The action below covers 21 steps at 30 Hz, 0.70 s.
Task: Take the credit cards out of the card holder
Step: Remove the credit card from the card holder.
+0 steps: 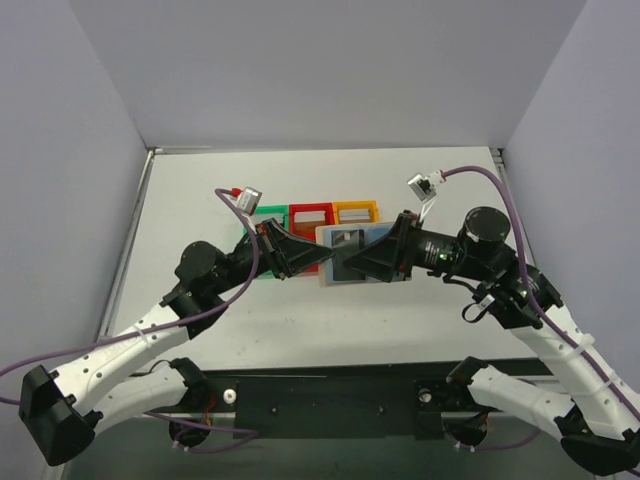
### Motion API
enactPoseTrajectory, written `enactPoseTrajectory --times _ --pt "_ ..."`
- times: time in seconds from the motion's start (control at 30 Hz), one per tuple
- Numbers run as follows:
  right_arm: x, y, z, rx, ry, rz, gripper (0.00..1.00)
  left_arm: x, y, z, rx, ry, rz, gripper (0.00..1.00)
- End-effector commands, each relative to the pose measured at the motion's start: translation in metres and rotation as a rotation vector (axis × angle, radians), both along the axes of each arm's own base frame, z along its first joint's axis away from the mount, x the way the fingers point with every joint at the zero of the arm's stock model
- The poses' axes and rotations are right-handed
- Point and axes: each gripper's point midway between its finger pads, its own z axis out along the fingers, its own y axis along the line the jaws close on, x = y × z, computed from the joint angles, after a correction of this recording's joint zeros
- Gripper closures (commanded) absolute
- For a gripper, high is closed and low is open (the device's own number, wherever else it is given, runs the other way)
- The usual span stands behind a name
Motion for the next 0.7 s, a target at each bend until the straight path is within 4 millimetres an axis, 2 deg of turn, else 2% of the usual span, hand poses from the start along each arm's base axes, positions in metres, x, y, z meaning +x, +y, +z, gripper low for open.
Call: enactPoseTrajectory --times 0.0,0.1,0.27,0.67 --pt "-0.001 0.008 0.002 0.017 -0.001 0.043 0.44 -0.014 0.004 0.030 -0.078 -0.063 -0.035 0.99" --pt "0.000 0.007 0.000 0.015 0.005 0.041 0.44 -0.015 0.005 0.031 -0.080 -0.066 -0.035 0.94" --pt "-0.001 0.007 0.003 0.020 -0.003 0.040 0.57 -0.016 0.007 0.031 -0.083 -0.064 -0.030 0.86" --pt "0.000 0.001 0.007 0.025 -0.012 0.020 0.58 -0.018 0.015 0.027 -0.067 -0.063 -0.003 0.78"
